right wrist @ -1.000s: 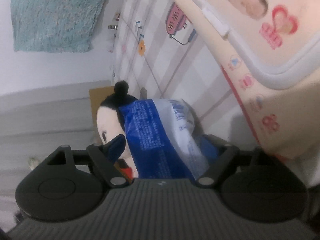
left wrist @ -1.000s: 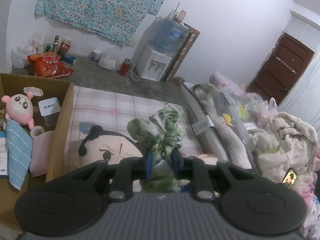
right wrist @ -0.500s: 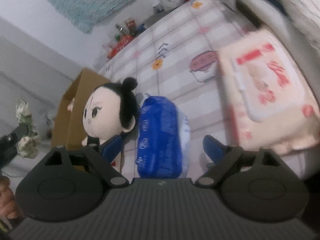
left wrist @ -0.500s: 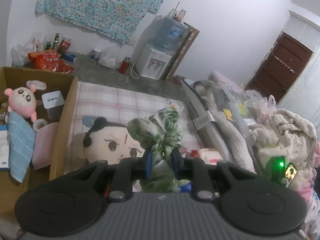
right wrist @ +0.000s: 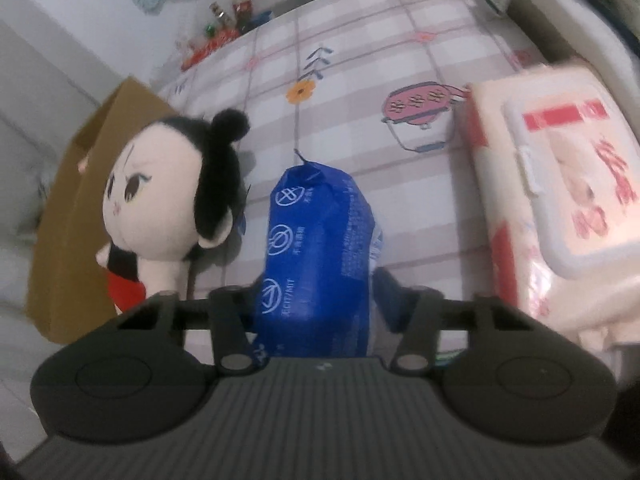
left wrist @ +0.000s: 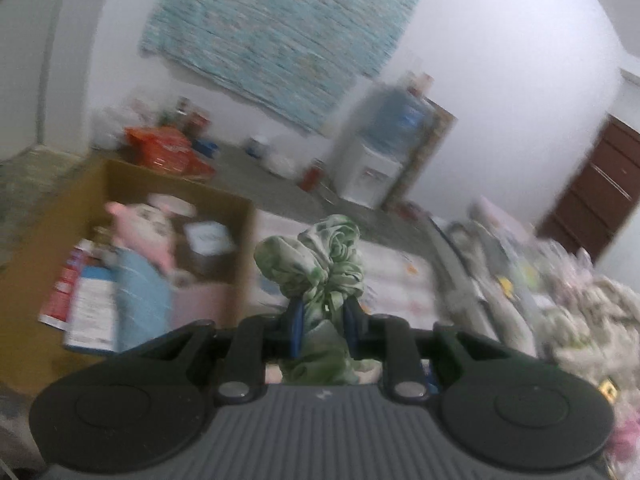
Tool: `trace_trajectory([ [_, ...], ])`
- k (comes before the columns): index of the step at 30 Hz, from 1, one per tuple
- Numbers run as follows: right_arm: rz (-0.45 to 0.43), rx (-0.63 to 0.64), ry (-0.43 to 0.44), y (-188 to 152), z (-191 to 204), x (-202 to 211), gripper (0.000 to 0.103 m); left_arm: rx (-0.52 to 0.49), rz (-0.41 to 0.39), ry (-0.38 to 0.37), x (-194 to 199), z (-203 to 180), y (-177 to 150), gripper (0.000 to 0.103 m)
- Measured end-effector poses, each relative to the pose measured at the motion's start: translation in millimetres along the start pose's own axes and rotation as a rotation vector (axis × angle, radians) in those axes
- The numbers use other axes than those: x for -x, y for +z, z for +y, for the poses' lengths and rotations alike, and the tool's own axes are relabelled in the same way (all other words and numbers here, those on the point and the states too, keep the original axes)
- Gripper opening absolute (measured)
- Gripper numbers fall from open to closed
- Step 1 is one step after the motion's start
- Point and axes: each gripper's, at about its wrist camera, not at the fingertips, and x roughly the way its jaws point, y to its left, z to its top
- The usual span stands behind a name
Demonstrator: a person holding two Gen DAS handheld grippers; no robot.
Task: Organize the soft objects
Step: 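Carry both items to the box, dropping the scrunchie from the left tool while the right lowers the pack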
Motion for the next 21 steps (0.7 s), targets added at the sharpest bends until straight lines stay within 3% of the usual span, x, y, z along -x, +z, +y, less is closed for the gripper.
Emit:
trace_trajectory([
  [4,-0.017,-0.107,0.053,-3,-17,5,0.037,0.053,-0.004,0.088,8,41,10,0.022],
  [7,-0.042,-0.189,0.144,-5,-28,18,0.036,0.082,0.028,0.153,6,70,12,0.022],
  [14,-0.122,-0.204,0.340,3,-2,60,0.036,0.195,0.192,0.298,-32,143,5,0.022],
  [18,-0.124,-0.151,0.480,11,29,67,0.036,0.134,0.281,0.427,-65,166,5,0.022],
  [21,-0.071,-0.126,0.589,15,56,56,0.036,0.078,0.351,0.499,-87,176,3,0.022],
])
